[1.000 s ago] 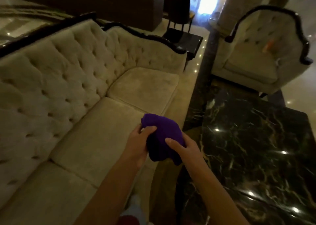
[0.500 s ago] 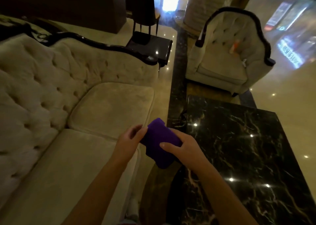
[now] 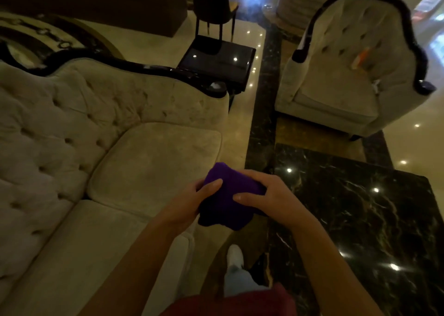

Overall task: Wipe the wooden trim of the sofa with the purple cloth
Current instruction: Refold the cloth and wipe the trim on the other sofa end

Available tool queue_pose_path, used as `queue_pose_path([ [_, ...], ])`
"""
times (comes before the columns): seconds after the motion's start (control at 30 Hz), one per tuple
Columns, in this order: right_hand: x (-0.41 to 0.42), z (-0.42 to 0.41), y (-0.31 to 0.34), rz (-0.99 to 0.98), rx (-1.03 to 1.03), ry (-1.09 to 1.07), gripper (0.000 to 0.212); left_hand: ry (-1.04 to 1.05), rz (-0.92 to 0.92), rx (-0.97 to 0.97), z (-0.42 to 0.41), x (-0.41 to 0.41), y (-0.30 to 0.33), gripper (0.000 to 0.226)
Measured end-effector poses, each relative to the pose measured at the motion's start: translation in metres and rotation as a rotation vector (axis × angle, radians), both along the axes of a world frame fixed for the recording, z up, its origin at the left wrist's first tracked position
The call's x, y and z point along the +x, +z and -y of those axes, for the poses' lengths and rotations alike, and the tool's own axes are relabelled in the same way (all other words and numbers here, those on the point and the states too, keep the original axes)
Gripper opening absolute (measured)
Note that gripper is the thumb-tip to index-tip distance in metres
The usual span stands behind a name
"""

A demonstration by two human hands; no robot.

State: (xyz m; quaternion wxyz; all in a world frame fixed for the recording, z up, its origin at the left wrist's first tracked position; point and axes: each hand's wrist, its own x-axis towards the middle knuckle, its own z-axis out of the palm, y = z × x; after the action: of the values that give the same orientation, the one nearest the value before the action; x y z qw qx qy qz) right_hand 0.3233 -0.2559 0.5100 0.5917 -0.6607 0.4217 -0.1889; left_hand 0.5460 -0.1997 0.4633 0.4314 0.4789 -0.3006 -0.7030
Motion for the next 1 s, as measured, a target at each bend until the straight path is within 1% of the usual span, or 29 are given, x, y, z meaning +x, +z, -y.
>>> queue_pose_path([
  [0.07, -0.012, 0.036, -0.001, -0.001, 0.006, -0.001, 0.043, 0.11, 0.021, 0.014, 0.031, -0.011, 0.0, 0.052],
  [0.13, -0.022, 0.073, 0.001, -0.019, 0.012, 0.003, 0.043, 0.259, 0.049, 0.01, 0.063, -0.022, 0.0, 0.061],
  [0.2, -0.029, 0.111, 0.002, -0.012, 0.028, -0.009, 0.046, 0.357, 0.044, 0.002, 0.096, -0.031, 0.006, 0.069],
  [0.27, -0.03, 0.143, 0.001, 0.008, 0.054, -0.037, 0.053, 0.421, 0.047, -0.018, 0.124, -0.035, 0.01, 0.068],
  [0.33, -0.028, 0.173, -0.008, 0.016, 0.041, -0.153, 0.057, 0.513, 0.058, -0.037, 0.15, -0.035, 0.012, 0.064],
  [0.4, -0.022, 0.202, -0.021, 0.011, 0.032, -0.338, 0.048, 0.635, 0.143, -0.04, 0.177, -0.034, 0.012, 0.056],
  [0.43, -0.017, 0.215, -0.027, 0.015, 0.083, -0.42, 0.039, 0.696, 0.206, -0.037, 0.19, -0.033, 0.011, 0.049],
  [0.5, 0.002, 0.236, -0.037, 0.048, 0.303, -0.497, 0.022, 0.788, 0.306, -0.044, 0.216, -0.031, 0.006, 0.034],
  [0.53, 0.013, 0.246, -0.042, 0.061, 0.43, -0.472, 0.018, 0.818, 0.343, -0.052, 0.229, -0.03, 0.002, 0.03],
  [0.6, 0.038, 0.262, -0.05, 0.095, 0.624, -0.384, 0.022, 0.86, 0.404, -0.06, 0.256, -0.026, -0.004, 0.027],
  [0.63, 0.05, 0.272, -0.053, 0.112, 0.681, -0.352, 0.027, 0.856, 0.421, -0.054, 0.27, -0.025, -0.007, 0.025],
  [0.7, 0.08, 0.315, -0.066, 0.177, 0.799, -0.365, 0.039, 0.817, 0.43, -0.036, 0.318, -0.013, -0.019, 0.024],
  [0.73, 0.082, 0.316, -0.064, 0.217, 0.825, -0.387, 0.047, 0.777, 0.452, -0.039, 0.317, -0.018, -0.015, 0.026],
  [0.8, 0.107, 0.368, -0.075, 0.258, 0.88, -0.446, 0.065, 0.694, 0.469, -0.054, 0.365, -0.008, -0.025, 0.03],
  [0.83, 0.109, 0.37, -0.074, 0.267, 0.89, -0.492, 0.073, 0.658, 0.488, -0.071, 0.362, -0.012, -0.021, 0.032],
  [0.9, 0.129, 0.415, -0.087, 0.304, 0.93, -0.561, 0.078, 0.599, 0.519, -0.102, 0.402, 0.001, -0.031, 0.033],
  [0.93, 0.133, 0.422, -0.084, 0.361, 0.945, -0.582, 0.078, 0.586, 0.543, -0.13, 0.406, 0.002, -0.029, 0.033],
  [1.0, 0.155, 0.462, -0.091, 0.425, 0.988, -0.605, 0.072, 0.582, 0.576, -0.125, 0.444, 0.017, -0.033, 0.033],
])
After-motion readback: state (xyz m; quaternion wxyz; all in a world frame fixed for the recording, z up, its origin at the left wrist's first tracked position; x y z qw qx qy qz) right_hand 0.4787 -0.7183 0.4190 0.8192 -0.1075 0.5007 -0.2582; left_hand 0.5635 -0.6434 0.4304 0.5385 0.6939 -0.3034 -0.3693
